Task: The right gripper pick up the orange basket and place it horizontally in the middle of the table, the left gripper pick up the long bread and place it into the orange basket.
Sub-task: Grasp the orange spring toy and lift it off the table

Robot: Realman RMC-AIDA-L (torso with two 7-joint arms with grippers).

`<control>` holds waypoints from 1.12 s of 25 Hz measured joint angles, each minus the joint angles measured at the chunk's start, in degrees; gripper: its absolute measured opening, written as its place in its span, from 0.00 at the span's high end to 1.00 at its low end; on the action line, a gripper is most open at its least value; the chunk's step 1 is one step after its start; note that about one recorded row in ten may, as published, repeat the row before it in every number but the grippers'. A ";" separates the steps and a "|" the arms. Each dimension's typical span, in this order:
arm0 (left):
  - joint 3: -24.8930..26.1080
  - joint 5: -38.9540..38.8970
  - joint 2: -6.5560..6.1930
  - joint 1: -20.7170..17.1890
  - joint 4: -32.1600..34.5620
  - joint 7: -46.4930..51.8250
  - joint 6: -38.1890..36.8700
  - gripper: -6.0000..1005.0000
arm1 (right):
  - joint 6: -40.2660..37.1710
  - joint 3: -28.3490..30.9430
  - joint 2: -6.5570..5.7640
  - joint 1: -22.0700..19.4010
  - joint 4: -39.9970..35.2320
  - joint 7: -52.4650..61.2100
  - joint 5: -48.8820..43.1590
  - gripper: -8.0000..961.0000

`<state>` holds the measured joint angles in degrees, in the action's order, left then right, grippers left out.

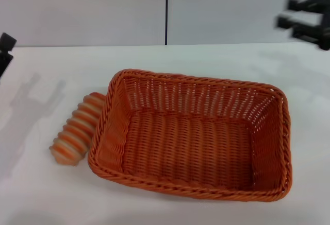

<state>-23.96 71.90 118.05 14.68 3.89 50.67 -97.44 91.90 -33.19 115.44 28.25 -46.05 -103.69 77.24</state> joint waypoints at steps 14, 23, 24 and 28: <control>-2.09 15.93 -4.23 -0.14 19.81 19.66 5.93 0.17 | 2.95 20.26 -0.04 -17.50 13.03 -13.75 18.87 0.46; -2.19 30.48 -3.69 1.87 21.90 18.21 15.40 0.18 | 2.23 30.68 -0.42 -17.64 19.37 -14.76 18.97 0.47; -2.19 30.48 -3.69 1.87 21.90 18.21 15.40 0.18 | 2.23 30.68 -0.42 -17.64 19.37 -14.76 18.97 0.47; -2.31 35.40 -2.80 3.25 21.94 16.11 15.84 0.19 | 2.30 30.10 -0.25 -16.43 19.41 -14.78 18.62 0.47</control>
<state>-26.27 107.30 115.25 17.93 25.84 66.78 -81.59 94.20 -3.09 115.19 11.82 -26.64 -118.47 95.86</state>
